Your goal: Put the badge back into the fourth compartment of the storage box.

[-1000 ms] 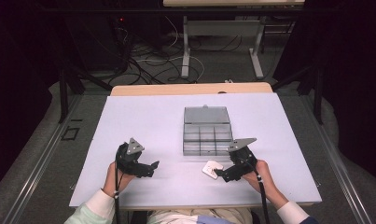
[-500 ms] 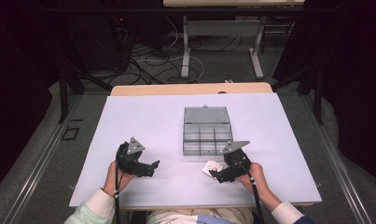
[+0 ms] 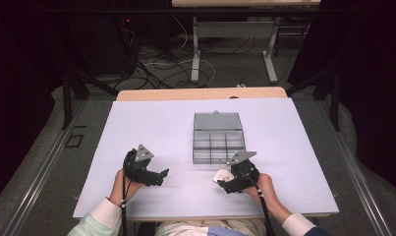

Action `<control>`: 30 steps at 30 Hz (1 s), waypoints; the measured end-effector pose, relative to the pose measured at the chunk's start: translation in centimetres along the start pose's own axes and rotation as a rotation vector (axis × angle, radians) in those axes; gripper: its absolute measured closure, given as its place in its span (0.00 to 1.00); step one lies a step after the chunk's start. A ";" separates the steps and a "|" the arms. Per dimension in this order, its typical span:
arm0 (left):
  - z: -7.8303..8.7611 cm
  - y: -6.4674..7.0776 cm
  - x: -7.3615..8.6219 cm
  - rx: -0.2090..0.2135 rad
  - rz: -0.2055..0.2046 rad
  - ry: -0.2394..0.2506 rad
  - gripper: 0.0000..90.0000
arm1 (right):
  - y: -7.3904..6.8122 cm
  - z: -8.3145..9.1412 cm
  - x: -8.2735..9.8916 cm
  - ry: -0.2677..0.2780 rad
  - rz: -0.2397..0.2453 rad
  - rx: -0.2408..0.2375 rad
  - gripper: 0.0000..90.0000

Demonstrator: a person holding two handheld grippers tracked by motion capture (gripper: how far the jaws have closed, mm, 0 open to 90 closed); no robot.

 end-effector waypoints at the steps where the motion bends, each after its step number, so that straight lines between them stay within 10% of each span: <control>1: 0.0 0.0 0.0 0.001 0.000 0.001 0.01 | -0.1 -0.1 0.0 0.004 0.005 -0.007 0.22; 30: 0.1 0.0 -0.1 0.010 -0.011 -0.023 0.01 | -0.5 -1.0 0.4 -0.019 0.021 -0.026 0.35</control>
Point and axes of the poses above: each handheld gripper's, and its own axes: z roughly backward along the jaws, x roughly out of its underside, y roughly to its right, the point moved 3 cm from there along -z, roughly forward along the jaws, and after that the axes turned 14 degrees about y, right-handed, at the moved point
